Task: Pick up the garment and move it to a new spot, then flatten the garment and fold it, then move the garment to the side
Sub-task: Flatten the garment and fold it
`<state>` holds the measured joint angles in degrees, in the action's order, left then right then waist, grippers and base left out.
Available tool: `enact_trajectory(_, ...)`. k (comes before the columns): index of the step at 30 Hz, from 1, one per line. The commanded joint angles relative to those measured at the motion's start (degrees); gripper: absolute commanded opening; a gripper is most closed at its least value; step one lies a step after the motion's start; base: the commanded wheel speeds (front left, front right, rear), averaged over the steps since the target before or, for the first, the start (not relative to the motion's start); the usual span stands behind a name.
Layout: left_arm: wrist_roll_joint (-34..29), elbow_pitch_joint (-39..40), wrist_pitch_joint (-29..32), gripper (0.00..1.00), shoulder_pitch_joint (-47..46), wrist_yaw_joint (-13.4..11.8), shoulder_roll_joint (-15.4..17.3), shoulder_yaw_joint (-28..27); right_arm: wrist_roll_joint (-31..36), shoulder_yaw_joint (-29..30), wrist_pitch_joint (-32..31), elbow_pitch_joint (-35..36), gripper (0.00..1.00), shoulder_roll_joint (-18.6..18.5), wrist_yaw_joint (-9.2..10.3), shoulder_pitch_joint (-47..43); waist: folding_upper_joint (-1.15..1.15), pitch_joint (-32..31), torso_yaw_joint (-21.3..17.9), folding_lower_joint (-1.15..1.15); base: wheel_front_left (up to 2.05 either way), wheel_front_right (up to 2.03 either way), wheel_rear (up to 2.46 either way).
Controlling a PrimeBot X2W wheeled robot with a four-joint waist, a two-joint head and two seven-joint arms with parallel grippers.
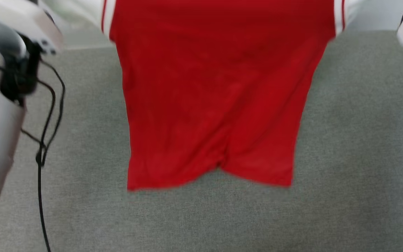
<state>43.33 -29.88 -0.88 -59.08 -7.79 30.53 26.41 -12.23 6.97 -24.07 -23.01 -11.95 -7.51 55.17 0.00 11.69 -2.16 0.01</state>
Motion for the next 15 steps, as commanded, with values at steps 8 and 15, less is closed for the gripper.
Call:
enact_trajectory(8,-1.2,-7.2,-5.9,0.0,-15.0,3.3,-0.6,-2.4,3.0,0.1,9.2,-6.5,0.0,0.8,0.04,18.8,0.0,7.7,0.0,-0.01,0.0,0.0,0.0)
enact_trajectory(15,-2.4,-10.4,-9.2,0.0,-24.7,6.1,0.6,-3.2,3.4,-0.5,15.1,-12.3,0.0,0.3,0.04,30.2,0.0,13.0,0.1,-0.01,0.0,0.0,0.0)
